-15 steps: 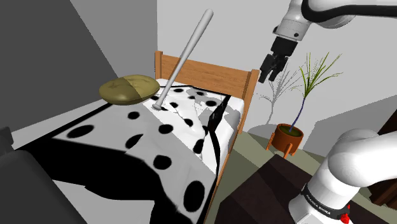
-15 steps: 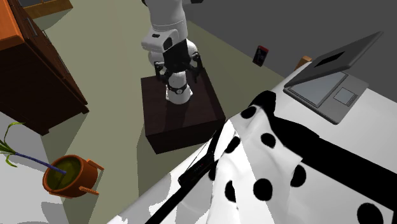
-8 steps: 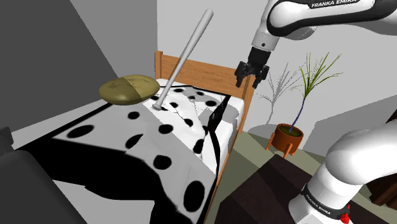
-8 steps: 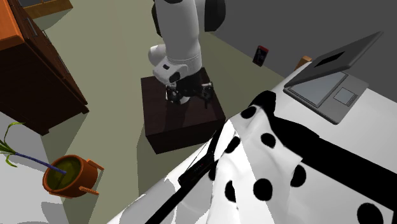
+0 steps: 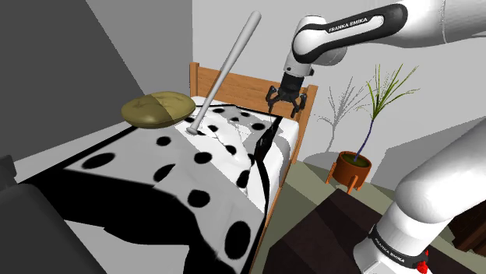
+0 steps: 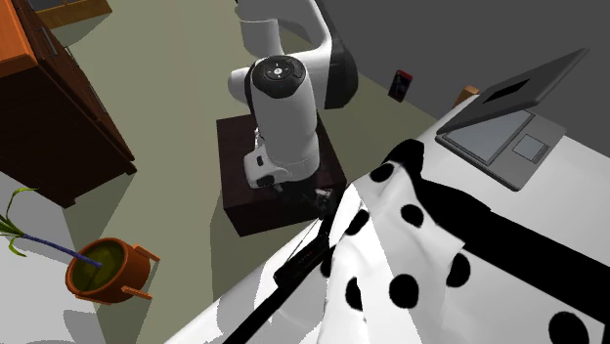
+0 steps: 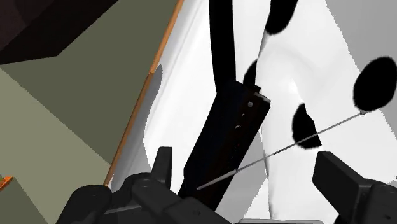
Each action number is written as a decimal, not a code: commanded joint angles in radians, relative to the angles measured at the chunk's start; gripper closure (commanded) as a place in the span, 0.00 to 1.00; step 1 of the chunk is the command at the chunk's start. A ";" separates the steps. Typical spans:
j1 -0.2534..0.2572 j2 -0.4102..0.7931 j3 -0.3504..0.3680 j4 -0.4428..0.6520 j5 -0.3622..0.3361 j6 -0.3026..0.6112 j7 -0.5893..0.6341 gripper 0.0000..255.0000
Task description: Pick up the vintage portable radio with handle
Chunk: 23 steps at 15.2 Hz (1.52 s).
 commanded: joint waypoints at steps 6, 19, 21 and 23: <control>-0.044 0.241 0.009 0.119 -0.010 0.095 0.316 0.00; -0.042 0.280 0.009 0.059 -0.010 0.194 0.309 1.00; -0.042 0.281 0.009 0.060 -0.010 0.194 0.309 1.00; -0.042 0.281 0.009 0.060 -0.010 0.194 0.309 1.00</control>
